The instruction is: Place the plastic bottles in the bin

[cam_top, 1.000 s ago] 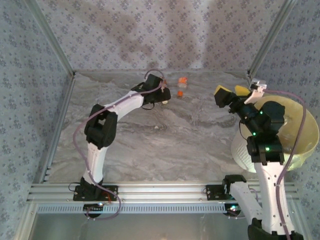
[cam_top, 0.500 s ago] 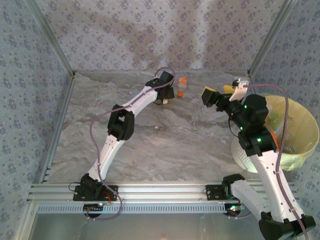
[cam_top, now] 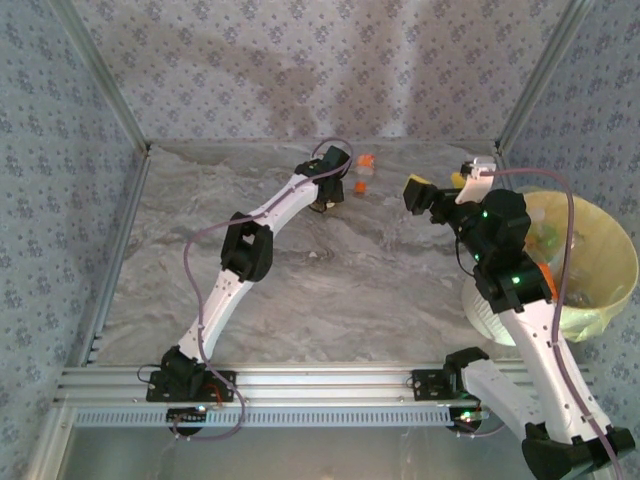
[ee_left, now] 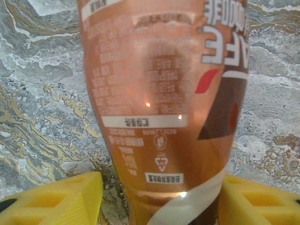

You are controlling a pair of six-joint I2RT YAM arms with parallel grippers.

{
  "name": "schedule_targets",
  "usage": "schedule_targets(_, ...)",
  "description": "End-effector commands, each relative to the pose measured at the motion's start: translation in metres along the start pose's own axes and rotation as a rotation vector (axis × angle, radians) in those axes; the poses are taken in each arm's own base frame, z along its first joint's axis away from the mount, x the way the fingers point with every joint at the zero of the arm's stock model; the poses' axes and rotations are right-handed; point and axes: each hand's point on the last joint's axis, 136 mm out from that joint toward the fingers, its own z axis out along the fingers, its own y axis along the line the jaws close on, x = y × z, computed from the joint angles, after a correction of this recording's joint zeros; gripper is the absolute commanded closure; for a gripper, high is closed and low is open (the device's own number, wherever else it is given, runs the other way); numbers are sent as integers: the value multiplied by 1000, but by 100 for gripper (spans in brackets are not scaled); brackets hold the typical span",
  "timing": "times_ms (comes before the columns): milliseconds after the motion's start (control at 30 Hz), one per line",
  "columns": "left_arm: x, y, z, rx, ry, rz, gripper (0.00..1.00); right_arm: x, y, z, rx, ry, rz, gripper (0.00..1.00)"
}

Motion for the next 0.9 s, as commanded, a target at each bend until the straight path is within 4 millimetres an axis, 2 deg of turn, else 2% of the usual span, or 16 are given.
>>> schedule_targets(0, 31, 2, 15, -5, 88, 56, 42, -5, 3, 4, -5, -13, -29, 0)
schedule_targets(233, 21, -2, -2, 63, 50, 87, 53, 3, 10, 21, -18, 28, -51, 0)
schedule_targets(400, 9, -7, -29, 139, -15, 114, 57, 8, 18, 30, -29, 41, -63, 0)
schedule_targets(533, 15, 3, -54, 192, -61, 117, 62, 21, 24, 35, -24, 74, -64, 0)
schedule_targets(700, 21, 22, -99, 304, -133, 89, 65, 36, 26, 41, 27, 115, -44, 0)
schedule_targets(800, 28, 33, -135, 377, -183, 91, 67, 48, 28, 49, 45, 142, 25, 0)
schedule_targets(867, 37, 32, -163, 472, -204, 128, 67, 59, 28, 59, 61, 180, 65, 0)
